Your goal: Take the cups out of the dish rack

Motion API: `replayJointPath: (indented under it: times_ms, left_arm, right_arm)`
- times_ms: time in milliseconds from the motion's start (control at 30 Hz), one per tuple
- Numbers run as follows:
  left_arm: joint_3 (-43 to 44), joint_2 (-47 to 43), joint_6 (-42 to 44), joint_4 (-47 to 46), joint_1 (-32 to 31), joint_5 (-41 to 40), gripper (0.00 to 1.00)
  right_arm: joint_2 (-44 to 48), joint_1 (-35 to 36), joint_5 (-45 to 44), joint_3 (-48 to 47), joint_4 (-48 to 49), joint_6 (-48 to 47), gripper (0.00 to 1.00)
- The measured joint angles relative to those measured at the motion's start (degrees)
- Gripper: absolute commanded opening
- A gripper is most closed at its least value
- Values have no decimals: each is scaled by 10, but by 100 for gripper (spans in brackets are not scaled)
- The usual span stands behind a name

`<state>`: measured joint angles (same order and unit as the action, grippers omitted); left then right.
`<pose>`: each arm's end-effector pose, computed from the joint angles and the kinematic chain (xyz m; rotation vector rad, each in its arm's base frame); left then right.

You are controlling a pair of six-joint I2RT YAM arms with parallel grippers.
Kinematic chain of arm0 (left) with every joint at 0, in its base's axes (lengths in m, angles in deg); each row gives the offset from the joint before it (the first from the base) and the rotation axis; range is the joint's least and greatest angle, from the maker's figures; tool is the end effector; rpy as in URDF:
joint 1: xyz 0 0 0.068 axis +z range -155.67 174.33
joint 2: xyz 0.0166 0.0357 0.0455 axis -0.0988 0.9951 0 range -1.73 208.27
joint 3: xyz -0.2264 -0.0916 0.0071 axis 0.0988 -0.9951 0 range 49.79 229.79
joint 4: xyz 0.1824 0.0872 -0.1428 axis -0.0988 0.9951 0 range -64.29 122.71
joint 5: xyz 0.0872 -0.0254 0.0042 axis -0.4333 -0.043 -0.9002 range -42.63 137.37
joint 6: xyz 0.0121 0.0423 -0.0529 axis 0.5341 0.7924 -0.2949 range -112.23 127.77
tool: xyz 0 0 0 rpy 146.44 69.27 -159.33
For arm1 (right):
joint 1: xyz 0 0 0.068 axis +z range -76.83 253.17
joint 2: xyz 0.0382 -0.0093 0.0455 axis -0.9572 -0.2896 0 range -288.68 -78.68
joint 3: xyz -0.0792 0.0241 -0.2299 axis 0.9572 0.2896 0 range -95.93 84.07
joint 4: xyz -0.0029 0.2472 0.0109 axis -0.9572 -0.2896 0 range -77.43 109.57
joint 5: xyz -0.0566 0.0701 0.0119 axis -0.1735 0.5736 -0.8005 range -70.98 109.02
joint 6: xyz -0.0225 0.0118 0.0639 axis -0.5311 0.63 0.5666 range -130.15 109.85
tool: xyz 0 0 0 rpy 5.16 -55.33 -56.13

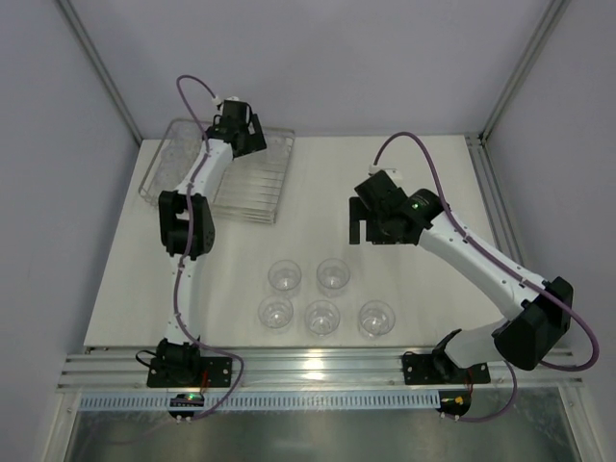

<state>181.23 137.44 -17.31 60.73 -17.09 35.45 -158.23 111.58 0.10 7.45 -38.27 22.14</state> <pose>0.5196 -0.0933 0.2080 -0.3772 2.2677 -0.0870 0.2243 0.1549 0.2818 -0.0253 2.5422 0.0380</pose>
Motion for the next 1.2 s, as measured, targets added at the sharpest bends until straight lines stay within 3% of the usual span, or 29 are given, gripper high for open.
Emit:
replayJointPath:
  times_ms: [233,500,633,867,1000,1100,1200]
  left_arm:
    - [-1,43,29,-87,10,26,100]
    - [-75,48,68,-205,11,42,100]
    - [-82,48,83,-254,10,46,94]
    - [-138,40,101,-332,11,44,97]
    - [-139,39,106,-351,11,47,81]
    - [-139,39,107,-365,10,51,49]
    - [-139,39,111,-369,9,54,32]
  right_arm:
    - [-27,-18,26,-10,-1,-17,98]
    - [-68,-29,47,-31,-3,-37,98]
    - [-79,-33,54,-35,-5,-42,98]
    - [-96,-37,65,-48,-5,-50,98]
    - [-100,-37,71,-49,-5,-53,98]
    - [-103,-37,75,-49,-5,-55,98]
    - [-105,-37,77,-49,-5,-56,98]
